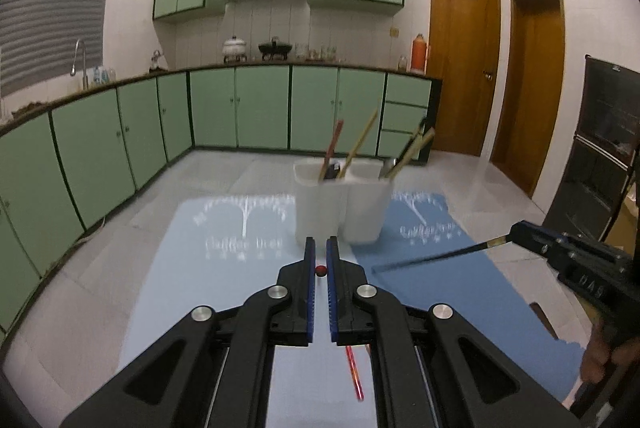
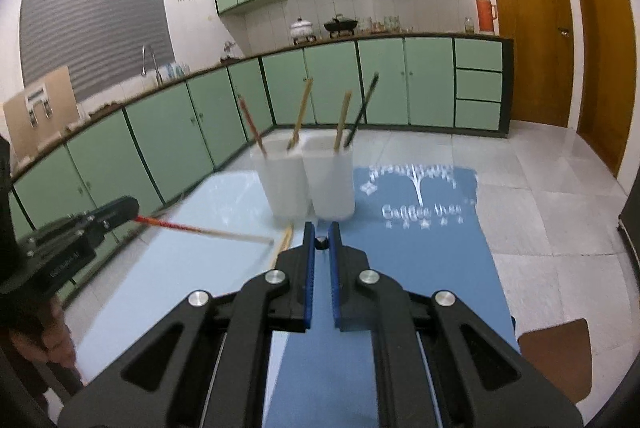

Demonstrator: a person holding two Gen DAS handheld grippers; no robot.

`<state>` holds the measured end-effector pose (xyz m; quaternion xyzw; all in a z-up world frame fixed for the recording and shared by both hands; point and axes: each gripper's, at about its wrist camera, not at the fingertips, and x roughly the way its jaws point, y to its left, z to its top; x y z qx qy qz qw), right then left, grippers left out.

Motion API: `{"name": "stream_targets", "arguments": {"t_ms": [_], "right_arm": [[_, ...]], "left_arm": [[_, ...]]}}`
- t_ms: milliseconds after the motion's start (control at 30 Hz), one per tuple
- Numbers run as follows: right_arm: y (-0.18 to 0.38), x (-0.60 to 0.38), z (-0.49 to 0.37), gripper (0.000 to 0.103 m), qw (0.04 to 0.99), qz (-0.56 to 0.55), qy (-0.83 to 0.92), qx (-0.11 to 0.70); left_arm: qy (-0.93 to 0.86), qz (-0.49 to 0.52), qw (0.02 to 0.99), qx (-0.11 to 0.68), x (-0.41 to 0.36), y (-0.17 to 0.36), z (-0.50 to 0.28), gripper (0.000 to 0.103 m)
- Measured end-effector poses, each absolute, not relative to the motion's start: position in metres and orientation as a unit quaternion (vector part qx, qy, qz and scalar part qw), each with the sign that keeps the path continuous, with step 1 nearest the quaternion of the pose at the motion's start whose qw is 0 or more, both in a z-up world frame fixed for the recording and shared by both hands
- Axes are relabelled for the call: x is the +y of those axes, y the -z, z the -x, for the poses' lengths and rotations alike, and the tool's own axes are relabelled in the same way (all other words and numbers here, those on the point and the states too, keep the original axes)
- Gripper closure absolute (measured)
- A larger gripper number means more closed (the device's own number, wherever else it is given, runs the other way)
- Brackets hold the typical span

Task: Organize utensils
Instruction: 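Lift both chopsticks and carry them over the white holder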

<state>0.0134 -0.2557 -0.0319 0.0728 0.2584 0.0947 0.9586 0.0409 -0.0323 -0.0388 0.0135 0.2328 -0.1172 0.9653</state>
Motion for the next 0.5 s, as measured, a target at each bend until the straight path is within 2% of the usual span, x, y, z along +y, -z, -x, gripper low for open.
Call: {"name": "stream_targets", "arguments": {"t_ms": [500], "right_arm": [[-0.031, -0.258, -0.069, 0.097, 0.947, -0.066, -0.142, 0.279]], "left_arm": [[0.141, -0.025, 0.964, 0.222, -0.033, 0.001, -0.077, 0.098]]}}
